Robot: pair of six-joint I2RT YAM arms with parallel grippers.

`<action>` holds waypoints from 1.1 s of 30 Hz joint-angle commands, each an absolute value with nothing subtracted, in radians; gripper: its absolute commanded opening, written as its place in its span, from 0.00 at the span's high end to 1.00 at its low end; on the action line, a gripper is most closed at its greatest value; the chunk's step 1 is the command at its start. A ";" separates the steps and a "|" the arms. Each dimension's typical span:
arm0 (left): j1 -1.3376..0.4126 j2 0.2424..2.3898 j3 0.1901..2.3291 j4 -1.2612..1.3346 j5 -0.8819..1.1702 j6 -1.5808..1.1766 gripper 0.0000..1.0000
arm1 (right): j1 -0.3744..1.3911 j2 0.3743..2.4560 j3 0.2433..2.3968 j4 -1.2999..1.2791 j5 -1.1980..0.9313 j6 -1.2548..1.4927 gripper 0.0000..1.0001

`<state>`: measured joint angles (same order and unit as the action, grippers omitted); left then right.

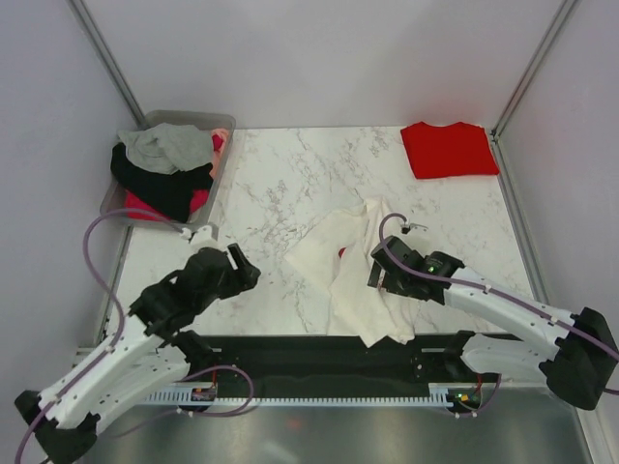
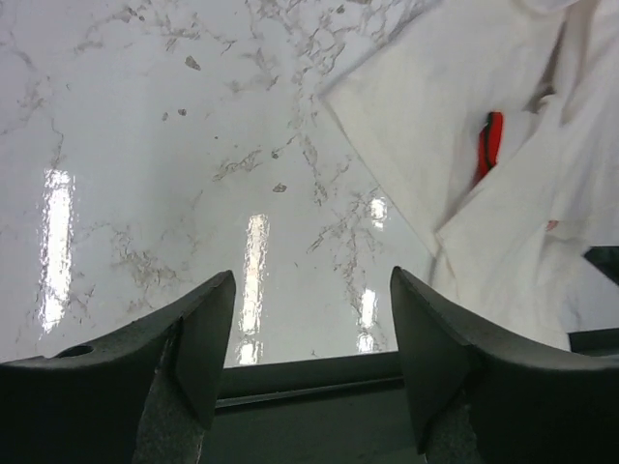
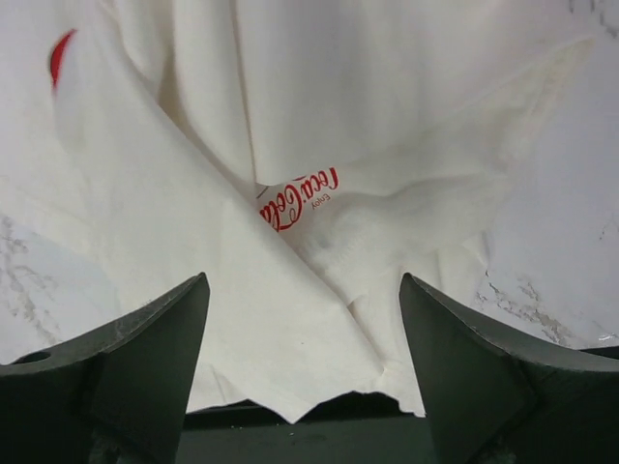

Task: Fold and stack the t-shirts
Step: Flatten the tshirt out

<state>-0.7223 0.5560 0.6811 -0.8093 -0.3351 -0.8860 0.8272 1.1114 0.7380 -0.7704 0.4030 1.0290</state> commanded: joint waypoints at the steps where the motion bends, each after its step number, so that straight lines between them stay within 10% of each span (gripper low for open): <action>1: -0.727 0.797 0.670 -0.599 -0.302 -0.810 0.27 | 0.836 1.121 0.845 -0.871 0.445 0.983 0.13; 18: -0.608 1.544 0.772 -0.023 -0.049 -0.716 0.37 | 0.908 0.933 0.734 -0.832 0.299 1.069 0.16; 28: -0.594 1.687 0.821 0.051 0.023 -0.696 0.98 | 1.264 1.050 0.614 -0.690 0.330 1.350 0.21; 33: -0.575 1.667 0.792 0.077 0.032 -0.695 0.98 | 1.374 1.211 0.666 -0.676 0.353 1.393 0.23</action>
